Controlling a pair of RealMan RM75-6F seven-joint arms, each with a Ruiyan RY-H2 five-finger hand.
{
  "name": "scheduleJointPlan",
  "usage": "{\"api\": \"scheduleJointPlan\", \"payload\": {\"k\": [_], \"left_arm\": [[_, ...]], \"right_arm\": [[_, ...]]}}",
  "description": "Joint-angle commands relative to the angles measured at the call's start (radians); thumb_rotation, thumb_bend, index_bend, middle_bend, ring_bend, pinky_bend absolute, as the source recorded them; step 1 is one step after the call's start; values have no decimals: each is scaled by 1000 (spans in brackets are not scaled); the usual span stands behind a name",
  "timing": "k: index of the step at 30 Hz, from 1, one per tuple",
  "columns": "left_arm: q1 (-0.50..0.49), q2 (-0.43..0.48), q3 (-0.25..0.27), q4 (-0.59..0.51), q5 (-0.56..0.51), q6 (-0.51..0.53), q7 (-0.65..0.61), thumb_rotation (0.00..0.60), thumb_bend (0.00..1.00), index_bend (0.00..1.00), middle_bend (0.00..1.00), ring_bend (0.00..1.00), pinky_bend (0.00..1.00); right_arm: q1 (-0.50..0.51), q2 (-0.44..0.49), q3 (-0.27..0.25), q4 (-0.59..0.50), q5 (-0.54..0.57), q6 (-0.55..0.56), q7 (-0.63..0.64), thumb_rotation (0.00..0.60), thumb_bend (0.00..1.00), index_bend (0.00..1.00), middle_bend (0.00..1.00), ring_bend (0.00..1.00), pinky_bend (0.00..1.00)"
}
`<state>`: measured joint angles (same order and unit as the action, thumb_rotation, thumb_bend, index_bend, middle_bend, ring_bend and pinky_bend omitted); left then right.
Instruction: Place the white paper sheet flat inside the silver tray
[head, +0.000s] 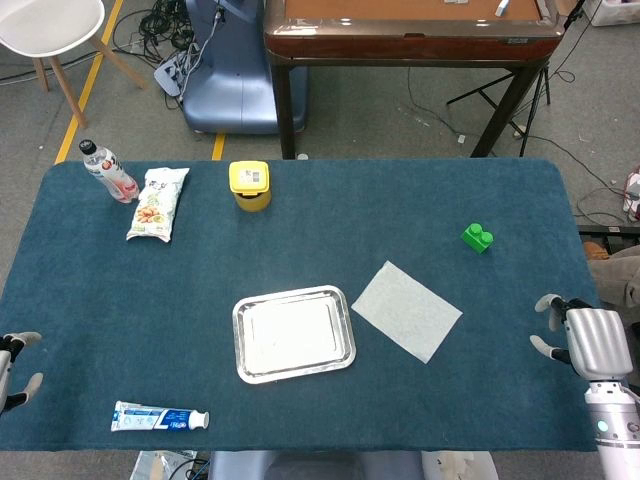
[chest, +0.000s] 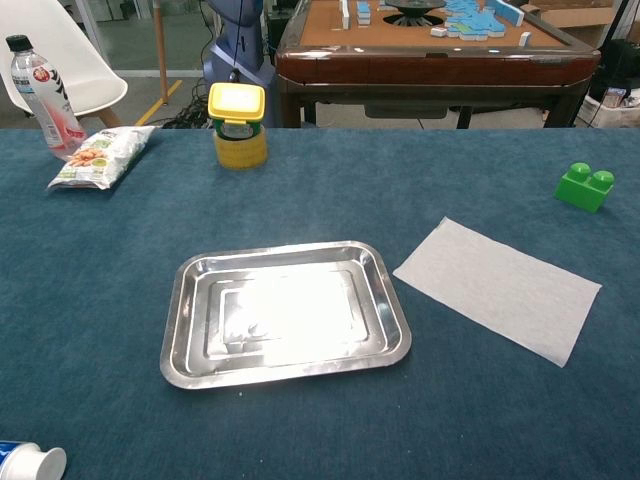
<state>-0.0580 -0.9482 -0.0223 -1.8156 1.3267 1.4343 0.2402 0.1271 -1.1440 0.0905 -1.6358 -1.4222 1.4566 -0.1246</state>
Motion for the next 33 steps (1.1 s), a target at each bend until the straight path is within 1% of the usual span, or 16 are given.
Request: {"api": "scheduleJointPlan", "payload": {"k": [1,6,9,11,13,17,20,22,24,25,28,33], "left_arm": [[3,0,-1,-3,2,9,7,600,294,299,351,286,401],[8,5,0,-8,-3,10,10,600,294,300,351,285,401],[10,9,1,-11,-3,13,7,600,294,300,351,286,401],[13,13,2,-15,-4,15,5,600,294,300,351,286,401],[14,15,0,-18,-3,19,6,600,294,300,350,285,401],[13,10,-1,-15,4,23,12,600,294,300,351,286,401],[13,8,2,-17,6,20,18,600,294,300,351,286,403],[14,5,2,-19,10,24,22,600,294,300,351,286,450],[15,3,3,-19,15,27,24,600,294,300,351,286,502],[15,3,3,-19,17,28,25,600,294,300,350,286,508],[17,0,2,-18,22,35,25,600,294,301,351,286,508],[19,0,2,-20,23,38,27,600,294,302,351,286,508]], "right_arm": [[5,0,1,6,-4,-8,9,600,0,484,660,550,723],[14,2,-3,8,-13,-28,18,600,0,484,660,566,748],[22,6,-14,7,-44,-38,36,600,0,484,672,595,756],[33,6,-19,22,-70,-47,60,600,0,484,706,642,781],[46,5,-22,42,-90,-61,76,600,0,484,767,702,819],[81,1,-27,83,-138,-88,100,600,0,484,939,850,915],[103,-9,-30,113,-172,-96,113,600,0,485,999,940,972],[120,-21,-33,142,-195,-104,123,600,0,488,1000,987,996],[137,-34,-38,173,-216,-113,129,600,0,492,1000,1000,1000],[141,-37,-41,182,-222,-117,130,600,0,492,1000,1000,1000],[163,-53,-55,220,-248,-140,135,600,0,493,1000,1000,1000],[193,-101,-85,303,-312,-139,187,600,0,498,1000,1000,1000]]}}
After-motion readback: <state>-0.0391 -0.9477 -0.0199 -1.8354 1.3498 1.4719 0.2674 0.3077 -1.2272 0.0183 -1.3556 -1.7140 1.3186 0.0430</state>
